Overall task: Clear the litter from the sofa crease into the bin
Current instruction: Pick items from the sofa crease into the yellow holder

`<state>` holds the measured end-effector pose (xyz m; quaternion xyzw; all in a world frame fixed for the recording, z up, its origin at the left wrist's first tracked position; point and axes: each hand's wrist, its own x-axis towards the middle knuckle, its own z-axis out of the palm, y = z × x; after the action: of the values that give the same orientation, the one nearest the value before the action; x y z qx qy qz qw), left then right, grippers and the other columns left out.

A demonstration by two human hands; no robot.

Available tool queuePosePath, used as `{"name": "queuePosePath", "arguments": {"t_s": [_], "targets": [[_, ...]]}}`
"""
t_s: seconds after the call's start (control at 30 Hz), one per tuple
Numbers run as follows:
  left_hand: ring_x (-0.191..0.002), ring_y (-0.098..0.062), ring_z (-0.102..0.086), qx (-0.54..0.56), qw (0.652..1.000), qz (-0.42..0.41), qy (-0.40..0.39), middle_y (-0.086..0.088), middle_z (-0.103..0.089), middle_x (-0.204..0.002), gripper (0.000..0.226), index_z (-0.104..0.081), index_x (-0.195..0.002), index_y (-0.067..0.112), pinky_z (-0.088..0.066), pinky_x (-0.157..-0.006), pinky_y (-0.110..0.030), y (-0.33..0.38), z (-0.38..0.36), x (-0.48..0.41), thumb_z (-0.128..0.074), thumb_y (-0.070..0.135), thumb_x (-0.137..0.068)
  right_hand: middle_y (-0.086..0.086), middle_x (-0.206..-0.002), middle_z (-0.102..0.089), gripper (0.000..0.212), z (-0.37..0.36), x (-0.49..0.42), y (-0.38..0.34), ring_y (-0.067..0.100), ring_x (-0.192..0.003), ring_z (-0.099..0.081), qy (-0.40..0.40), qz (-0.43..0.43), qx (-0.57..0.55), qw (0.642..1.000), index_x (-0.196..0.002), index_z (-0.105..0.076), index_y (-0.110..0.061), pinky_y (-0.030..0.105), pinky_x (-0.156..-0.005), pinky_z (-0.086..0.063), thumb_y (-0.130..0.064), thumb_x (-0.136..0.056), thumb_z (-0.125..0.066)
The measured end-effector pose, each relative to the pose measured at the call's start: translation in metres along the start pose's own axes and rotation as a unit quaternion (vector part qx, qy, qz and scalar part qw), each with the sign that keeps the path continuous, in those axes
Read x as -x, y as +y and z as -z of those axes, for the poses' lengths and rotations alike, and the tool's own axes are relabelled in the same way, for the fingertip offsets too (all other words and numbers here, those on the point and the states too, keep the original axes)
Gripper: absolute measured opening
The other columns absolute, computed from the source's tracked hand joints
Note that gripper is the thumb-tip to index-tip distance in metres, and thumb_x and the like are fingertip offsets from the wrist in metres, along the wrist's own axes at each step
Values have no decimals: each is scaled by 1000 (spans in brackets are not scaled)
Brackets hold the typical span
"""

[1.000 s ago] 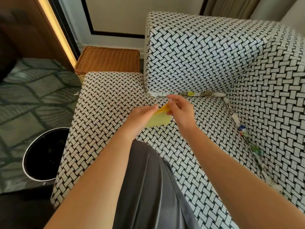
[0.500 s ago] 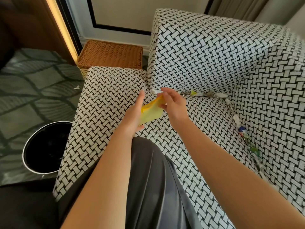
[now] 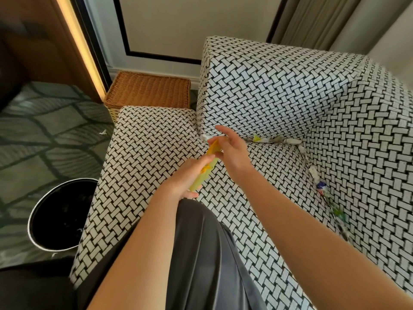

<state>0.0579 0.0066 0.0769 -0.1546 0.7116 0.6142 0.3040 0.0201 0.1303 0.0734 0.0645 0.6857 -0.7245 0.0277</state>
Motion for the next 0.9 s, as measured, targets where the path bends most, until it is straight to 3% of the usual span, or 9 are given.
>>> {"name": "queuePosePath", "arguments": {"t_s": [0.17, 0.3, 0.4, 0.47, 0.57, 0.63, 0.77, 0.9], "targets": [[-106, -27, -51, 38, 995, -25, 88, -11, -52, -115, 35, -50, -111, 18, -49, -93, -47, 0, 5, -4, -43, 44, -89, 1, -102, -66, 32, -1, -1, 2, 12, -87, -63, -1, 10, 19, 1000, -127, -48, -13, 25, -69, -56, -5, -97, -39], [-93, -18, -53, 53, 984, -55, 163, -6, -53, -110, 51, -50, -115, 20, -50, -89, -45, -7, 9, -11, -42, 61, -84, -3, -97, -63, 29, 5, -3, 12, 10, -88, -62, -6, 4, 64, 998, -124, -51, -11, 23, -72, -56, -13, -96, -44], [-94, -19, -52, 39, 974, -70, 214, -8, -53, -116, 63, -47, -123, 18, -45, -83, -38, -11, 10, -13, -39, 66, -84, 2, -101, -64, 27, 13, -11, 30, 15, -95, -61, 53, -27, 122, 991, -119, -55, -10, 20, -74, -49, -19, -96, -45], [-108, -27, -51, 27, 967, -69, 245, -10, -52, -123, 67, -41, -133, 17, -40, -87, -38, -11, 11, -12, -38, 65, -86, -1, -100, -60, 25, 20, -19, 46, 12, -93, -58, 93, -34, 232, 968, -117, -56, -10, 14, -69, -45, -19, -95, -48], [-120, -30, -46, 26, 961, -73, 266, -11, -48, -132, 70, -36, -139, 17, -37, -96, -41, -10, 12, -13, -39, 64, -87, 3, -100, -55, 27, 22, -31, 66, 7, -73, -50, 111, -14, 353, 929, -117, -56, -9, 12, -60, -43, -18, -92, -53], [-116, -28, -47, 32, 959, -79, 270, -10, -50, -128, 70, -36, -138, 17, -37, -93, -39, -10, 12, -15, -39, 63, -87, 3, -107, -52, 30, 16, -39, 72, 11, -73, -51, 127, 0, 413, 902, -119, -56, -11, 20, -61, -42, -21, -91, -55], [-95, -18, -46, 23, 958, -93, 271, -1, -49, -107, 63, -40, -132, 16, -35, -70, -28, -12, 12, -19, -40, 61, -88, 2, -124, -50, 41, 2, -53, 73, 20, -98, -58, 172, -8, 515, 840, -126, -51, -19, 26, -66, -42, -37, -90, -54], [-88, -14, -47, 26, 962, -89, 257, 2, -51, -103, 59, -41, -129, 15, -31, -62, -26, -14, 12, -24, -39, 59, -89, 4, -123, -51, 44, -3, -67, 68, 20, -96, -58, 194, -49, 536, 820, -127, -51, -17, 25, -61, -37, -43, -91, -51]]}}
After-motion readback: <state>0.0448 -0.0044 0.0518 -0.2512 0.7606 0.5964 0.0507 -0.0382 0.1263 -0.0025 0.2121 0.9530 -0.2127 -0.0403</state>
